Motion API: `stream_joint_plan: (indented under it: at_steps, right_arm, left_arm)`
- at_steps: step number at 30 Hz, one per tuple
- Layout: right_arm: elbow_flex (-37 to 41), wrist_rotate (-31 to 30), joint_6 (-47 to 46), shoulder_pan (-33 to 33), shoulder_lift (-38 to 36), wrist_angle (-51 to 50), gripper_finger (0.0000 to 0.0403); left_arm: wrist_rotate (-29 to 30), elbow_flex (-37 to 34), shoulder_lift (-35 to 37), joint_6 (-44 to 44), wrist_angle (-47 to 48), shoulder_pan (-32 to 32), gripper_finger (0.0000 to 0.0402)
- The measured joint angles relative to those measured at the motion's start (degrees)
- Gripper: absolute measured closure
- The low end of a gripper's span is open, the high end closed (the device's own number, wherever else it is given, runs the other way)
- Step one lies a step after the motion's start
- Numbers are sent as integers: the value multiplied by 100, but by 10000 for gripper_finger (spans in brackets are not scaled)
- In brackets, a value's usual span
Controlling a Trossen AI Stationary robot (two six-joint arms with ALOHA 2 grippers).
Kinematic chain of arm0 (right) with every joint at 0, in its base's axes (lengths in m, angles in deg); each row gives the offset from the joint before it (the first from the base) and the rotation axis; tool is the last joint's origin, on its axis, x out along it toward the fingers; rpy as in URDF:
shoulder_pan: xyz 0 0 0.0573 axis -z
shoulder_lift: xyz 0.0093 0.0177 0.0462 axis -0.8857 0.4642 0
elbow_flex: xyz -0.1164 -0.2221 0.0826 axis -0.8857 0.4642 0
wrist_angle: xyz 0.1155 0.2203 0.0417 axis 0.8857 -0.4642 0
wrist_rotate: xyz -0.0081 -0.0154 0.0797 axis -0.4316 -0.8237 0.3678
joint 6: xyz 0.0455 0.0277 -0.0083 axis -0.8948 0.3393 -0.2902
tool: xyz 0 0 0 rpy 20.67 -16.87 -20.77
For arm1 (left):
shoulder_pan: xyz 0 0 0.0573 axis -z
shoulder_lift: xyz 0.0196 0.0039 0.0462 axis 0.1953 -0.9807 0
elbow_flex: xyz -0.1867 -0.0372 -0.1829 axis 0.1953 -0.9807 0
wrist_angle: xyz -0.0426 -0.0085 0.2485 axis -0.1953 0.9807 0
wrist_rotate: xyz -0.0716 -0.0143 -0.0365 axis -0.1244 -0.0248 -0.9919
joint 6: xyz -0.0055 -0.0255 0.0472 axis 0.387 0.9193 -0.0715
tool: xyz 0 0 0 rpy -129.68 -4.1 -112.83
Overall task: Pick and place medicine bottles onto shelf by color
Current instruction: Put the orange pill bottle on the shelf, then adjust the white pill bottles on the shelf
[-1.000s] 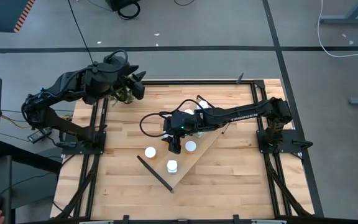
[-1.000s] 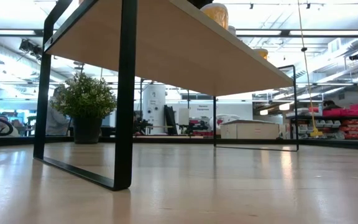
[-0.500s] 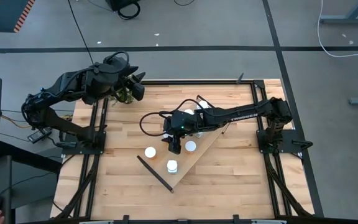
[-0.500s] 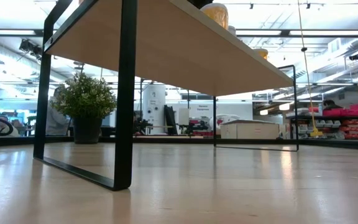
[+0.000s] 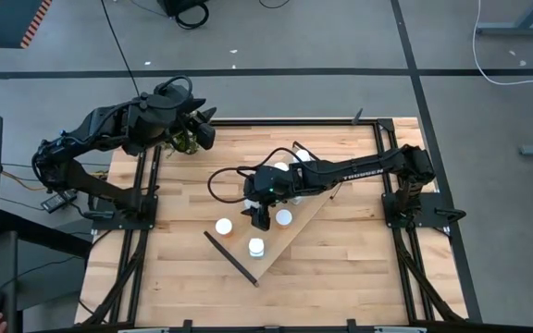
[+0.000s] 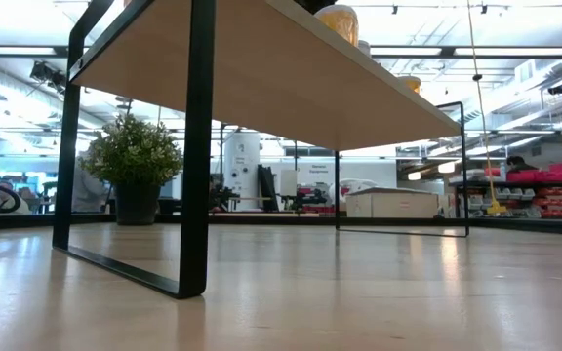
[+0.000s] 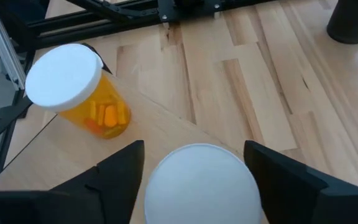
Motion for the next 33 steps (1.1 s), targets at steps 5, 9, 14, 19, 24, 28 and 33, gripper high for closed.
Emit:
stream_joint_plan:
  at_steps: [5, 9, 14, 19, 24, 28, 33]
  right_arm:
    - [0, -2, 2, 0, 0, -15, 99]
    - [0, 0, -18, 0, -4, -8, 97]
    - [0, 16, -122, 0, -71, -26, 97]
    - [-29, 20, -125, 13, -215, -73, 97]
    - [-34, -83, -148, 32, -660, -318, 97]
    - [-35, -272, -179, 42, -1164, -751, 97]
    - [-42, -582, -367, 42, -1770, -1619, 99]
  left_arm:
    - [-1, 0, 0, 1, -2, 0, 230]
    - [1, 0, 0, 3, -3, 36, 230]
    - [1, 0, 0, 3, -4, 91, 230]
    - [1, 0, 1, 3, -3, 96, 230]
    - [3, 0, 2, 7, 14, 96, 230]
    - [1, 0, 2, 7, 17, 96, 230]
    - [3, 0, 2, -1, 44, 96, 230]
